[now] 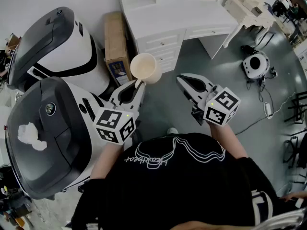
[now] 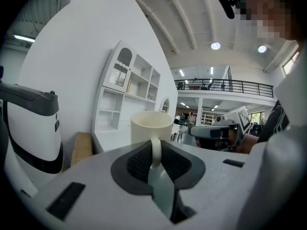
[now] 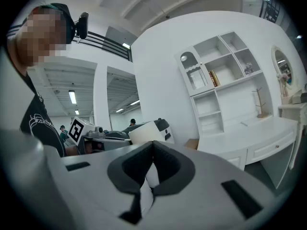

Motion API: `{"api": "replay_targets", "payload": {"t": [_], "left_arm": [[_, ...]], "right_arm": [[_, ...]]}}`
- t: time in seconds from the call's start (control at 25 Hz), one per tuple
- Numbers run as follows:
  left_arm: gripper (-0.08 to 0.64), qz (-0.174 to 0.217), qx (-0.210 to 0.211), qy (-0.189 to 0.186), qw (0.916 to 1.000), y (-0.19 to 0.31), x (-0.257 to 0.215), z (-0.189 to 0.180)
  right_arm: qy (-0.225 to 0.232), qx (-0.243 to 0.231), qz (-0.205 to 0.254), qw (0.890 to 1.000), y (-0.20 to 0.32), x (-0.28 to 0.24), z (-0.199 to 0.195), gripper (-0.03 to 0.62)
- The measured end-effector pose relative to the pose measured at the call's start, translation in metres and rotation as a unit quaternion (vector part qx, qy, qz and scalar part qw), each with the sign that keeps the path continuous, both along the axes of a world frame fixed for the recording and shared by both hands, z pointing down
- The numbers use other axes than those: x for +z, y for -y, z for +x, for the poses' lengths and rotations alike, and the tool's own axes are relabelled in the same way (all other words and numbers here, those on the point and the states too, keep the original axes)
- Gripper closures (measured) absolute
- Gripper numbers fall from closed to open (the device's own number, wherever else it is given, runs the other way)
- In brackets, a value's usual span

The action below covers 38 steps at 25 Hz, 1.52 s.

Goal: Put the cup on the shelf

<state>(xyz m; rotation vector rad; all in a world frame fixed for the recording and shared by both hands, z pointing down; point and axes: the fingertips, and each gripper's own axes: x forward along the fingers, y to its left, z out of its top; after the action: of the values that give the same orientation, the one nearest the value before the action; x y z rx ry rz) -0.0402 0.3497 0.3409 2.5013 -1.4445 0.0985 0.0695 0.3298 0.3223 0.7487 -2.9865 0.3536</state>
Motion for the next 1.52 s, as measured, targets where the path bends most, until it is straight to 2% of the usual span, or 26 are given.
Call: {"api": "replay_targets", "payload": {"t": [0.48, 0.84, 1.12, 1.52], "left_arm": [[0.509, 0.003, 0.003, 0.011, 0.9999, 0.008, 0.005, -0.005], [0.509, 0.007, -0.001, 0.016, 0.9998, 0.040, 0.011, -0.012], [0.509, -0.008, -0.006, 0.018, 0.9998, 0.096, 0.020, -0.003], [0.509, -0.032, -0.032, 0.021, 0.9988, 0.224, 0.022, 0.021]], "right_arm": [[-0.013, 0.030, -0.007, 0.999, 0.006, 0.012, 0.004, 0.586], [-0.005, 0.027, -0.002, 1.000, 0.040, 0.020, -0.003, 0.586], [0.003, 0.021, -0.018, 1.000, 0.102, 0.031, 0.005, 0.586], [0.013, 0.001, -0.043, 0.999, 0.237, 0.034, 0.027, 0.586]]}}
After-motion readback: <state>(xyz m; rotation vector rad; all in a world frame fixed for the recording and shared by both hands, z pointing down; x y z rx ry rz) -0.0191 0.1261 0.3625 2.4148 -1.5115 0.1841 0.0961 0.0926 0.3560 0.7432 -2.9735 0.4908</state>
